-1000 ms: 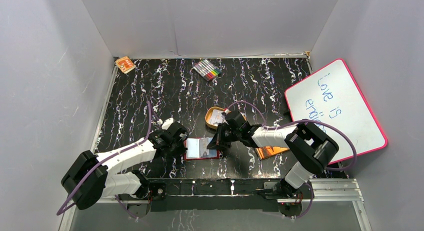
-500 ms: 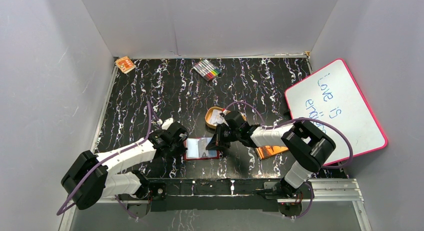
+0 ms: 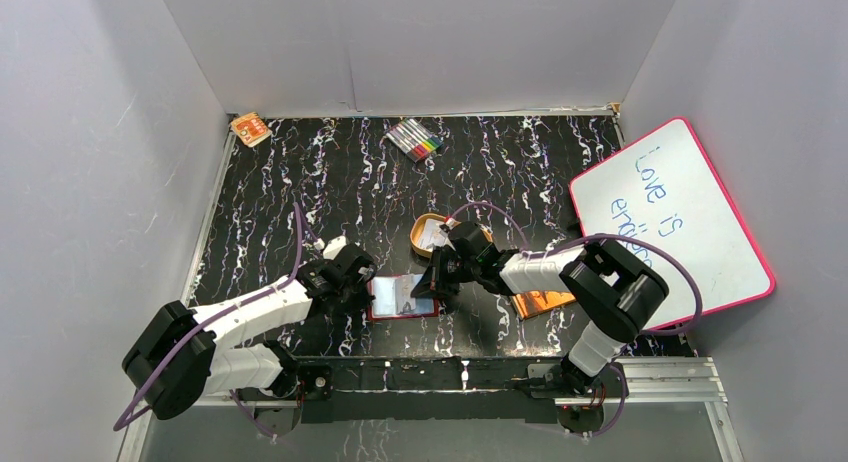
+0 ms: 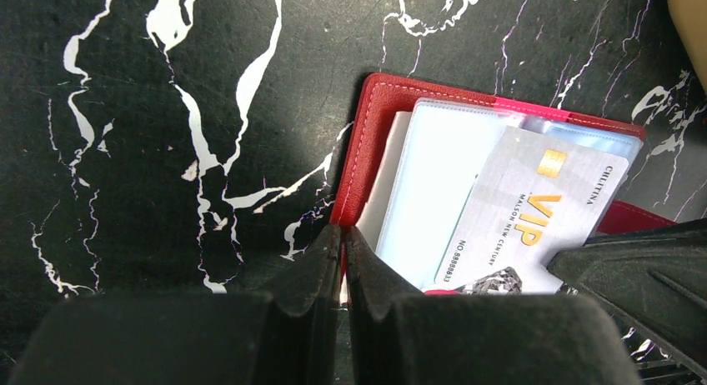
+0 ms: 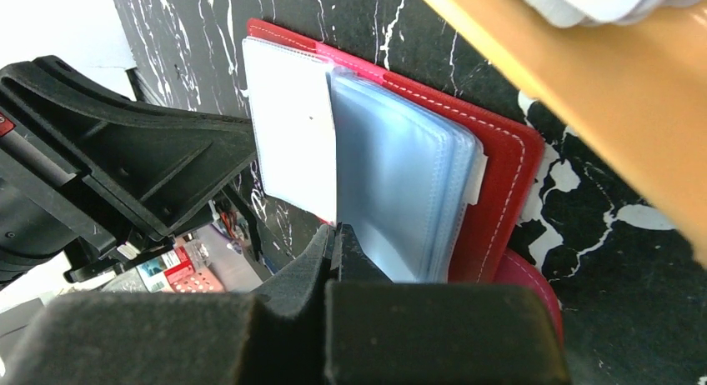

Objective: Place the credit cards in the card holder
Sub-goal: Insert the credit card into the card holder.

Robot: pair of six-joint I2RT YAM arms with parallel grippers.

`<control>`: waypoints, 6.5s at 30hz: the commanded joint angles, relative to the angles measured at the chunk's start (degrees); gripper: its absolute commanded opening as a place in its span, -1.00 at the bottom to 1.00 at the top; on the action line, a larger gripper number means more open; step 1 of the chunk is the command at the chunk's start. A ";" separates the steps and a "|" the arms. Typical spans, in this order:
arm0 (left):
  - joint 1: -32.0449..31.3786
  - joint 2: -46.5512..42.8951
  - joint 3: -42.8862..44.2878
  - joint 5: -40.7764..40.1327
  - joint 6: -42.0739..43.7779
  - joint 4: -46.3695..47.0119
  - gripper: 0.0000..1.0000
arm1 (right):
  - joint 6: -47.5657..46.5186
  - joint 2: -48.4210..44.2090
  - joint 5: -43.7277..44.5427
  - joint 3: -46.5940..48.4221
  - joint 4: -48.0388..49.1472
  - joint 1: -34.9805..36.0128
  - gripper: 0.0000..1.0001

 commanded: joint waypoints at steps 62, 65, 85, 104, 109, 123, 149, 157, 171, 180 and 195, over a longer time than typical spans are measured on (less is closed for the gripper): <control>0.35 -0.69 -2.60 -0.60 -1.19 -2.40 -0.99 | -6.31 0.99 6.73 1.43 -11.52 0.72 -1.00; 0.32 -0.84 -2.60 -0.60 -1.17 -2.56 -0.99 | -6.34 0.55 8.23 1.64 -12.46 0.77 -1.00; 0.31 0.22 -2.08 -0.21 -0.28 -2.28 -0.99 | -7.38 3.67 5.99 4.08 -10.50 1.06 -1.00; 0.31 0.49 -1.81 -0.81 0.19 -2.70 -0.99 | -7.06 3.27 7.72 3.83 -15.41 1.65 -1.00; 0.33 -0.24 -2.12 -1.17 -0.20 -3.04 -0.99 | -6.62 2.11 7.38 1.57 -15.20 1.64 -1.00; 0.32 -0.25 -2.34 -0.75 -0.70 -2.63 -0.99 | -6.64 2.78 6.04 2.63 -14.44 1.60 -1.00; 0.35 0.37 -3.30 0.46 -0.46 -1.18 -0.99 | -5.23 7.20 2.64 6.02 -10.78 1.69 -1.00; 0.29 0.73 -3.48 1.23 -0.57 -0.64 -0.99 | -3.05 7.55 2.13 5.41 -6.08 2.34 -1.00; 0.30 0.02 -4.51 1.75 -0.90 -0.26 -0.99 | -0.47 8.45 3.39 7.17 -4.94 2.83 -1.00; 0.35 0.46 -4.62 2.21 -0.75 0.41 -0.99 | 0.33 9.41 3.15 8.67 -4.57 3.10 -1.00; 0.31 0.81 -4.62 2.39 -0.35 0.75 -0.99 | 1.42 11.25 2.50 10.28 -3.96 3.97 -1.00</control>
